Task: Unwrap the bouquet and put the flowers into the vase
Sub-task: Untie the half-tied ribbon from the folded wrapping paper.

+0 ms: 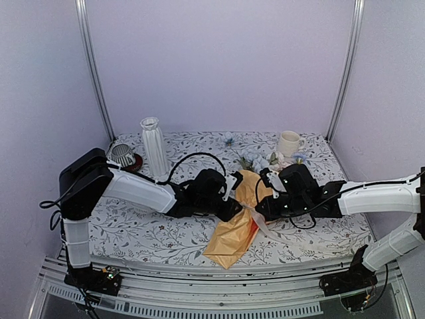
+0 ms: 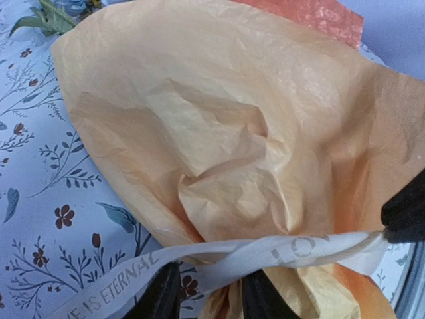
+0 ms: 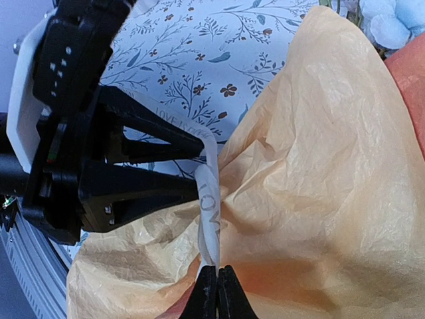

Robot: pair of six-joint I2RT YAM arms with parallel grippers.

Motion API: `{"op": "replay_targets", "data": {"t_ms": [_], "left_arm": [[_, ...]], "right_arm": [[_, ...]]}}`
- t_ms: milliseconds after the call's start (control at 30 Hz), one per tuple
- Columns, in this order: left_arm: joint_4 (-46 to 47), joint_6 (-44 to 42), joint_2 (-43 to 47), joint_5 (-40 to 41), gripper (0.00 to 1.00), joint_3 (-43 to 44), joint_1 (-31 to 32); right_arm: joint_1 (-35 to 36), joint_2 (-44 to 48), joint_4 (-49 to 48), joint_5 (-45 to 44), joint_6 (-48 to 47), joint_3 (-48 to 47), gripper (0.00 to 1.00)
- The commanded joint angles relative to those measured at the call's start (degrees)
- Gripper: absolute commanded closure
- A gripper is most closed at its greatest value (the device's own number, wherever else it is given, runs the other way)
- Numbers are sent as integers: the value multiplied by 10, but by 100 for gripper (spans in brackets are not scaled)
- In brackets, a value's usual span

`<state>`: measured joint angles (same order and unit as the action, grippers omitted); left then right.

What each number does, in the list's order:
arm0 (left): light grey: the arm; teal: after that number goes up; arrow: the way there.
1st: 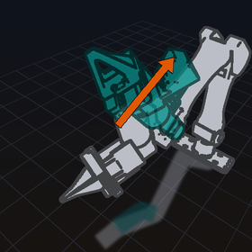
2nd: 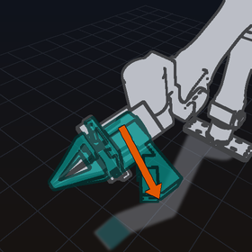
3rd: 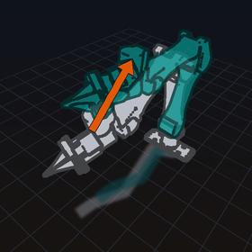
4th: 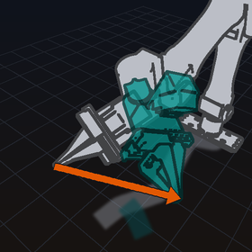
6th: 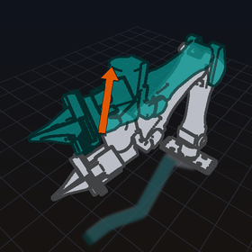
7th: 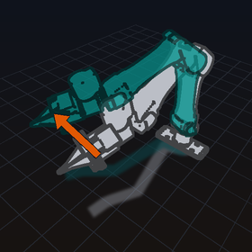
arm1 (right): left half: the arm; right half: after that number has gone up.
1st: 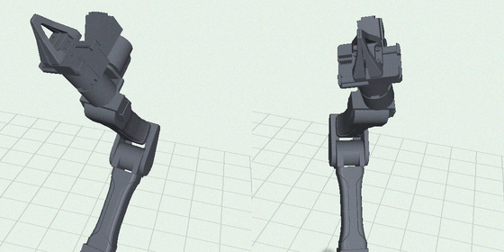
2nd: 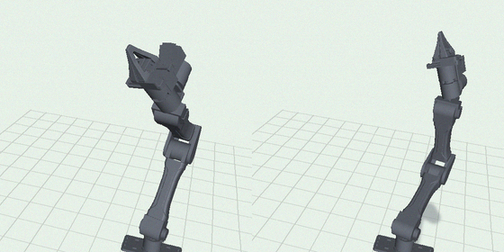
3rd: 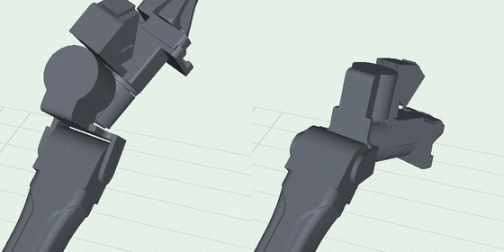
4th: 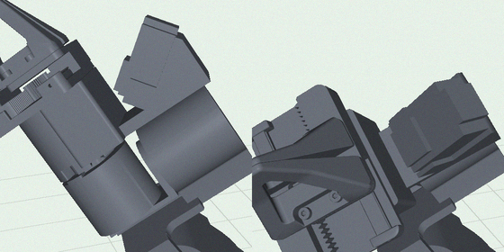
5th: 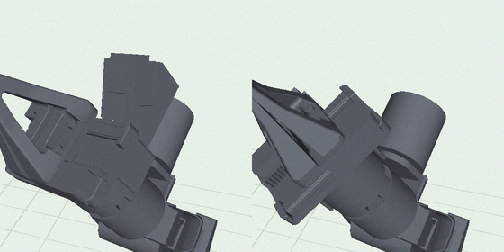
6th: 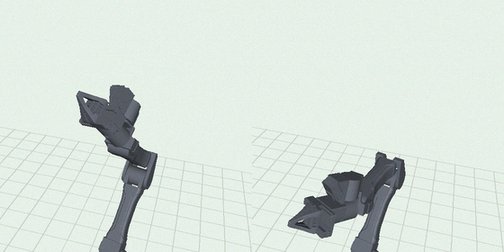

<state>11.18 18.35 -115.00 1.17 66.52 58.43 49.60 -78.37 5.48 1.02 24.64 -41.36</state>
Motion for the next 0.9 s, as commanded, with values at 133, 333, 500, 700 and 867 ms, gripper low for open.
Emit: {"op": "replay_targets", "data": {"t_ms": [133, 333, 500, 700, 867], "left_arm": [[5, 29, 28, 22, 68, -24, -26], [12, 36, 53, 31, 69, -45, -31], [19, 42, 62, 31, 69, -59, -33], [34, 39, 79, 21, 66, -75, -33], [43, 30, 97, 5, 60, -88, -33]], "right_arm": [[2, 39, -7, 5, 17, 41, 94], [3, 67, -3, 12, 30, 72, 94], [3, 74, 5, 13, 35, 84, 93], [3, 85, 13, 14, 32, 82, 90], [2, 103, 14, 20, 18, 74, 86]]}}
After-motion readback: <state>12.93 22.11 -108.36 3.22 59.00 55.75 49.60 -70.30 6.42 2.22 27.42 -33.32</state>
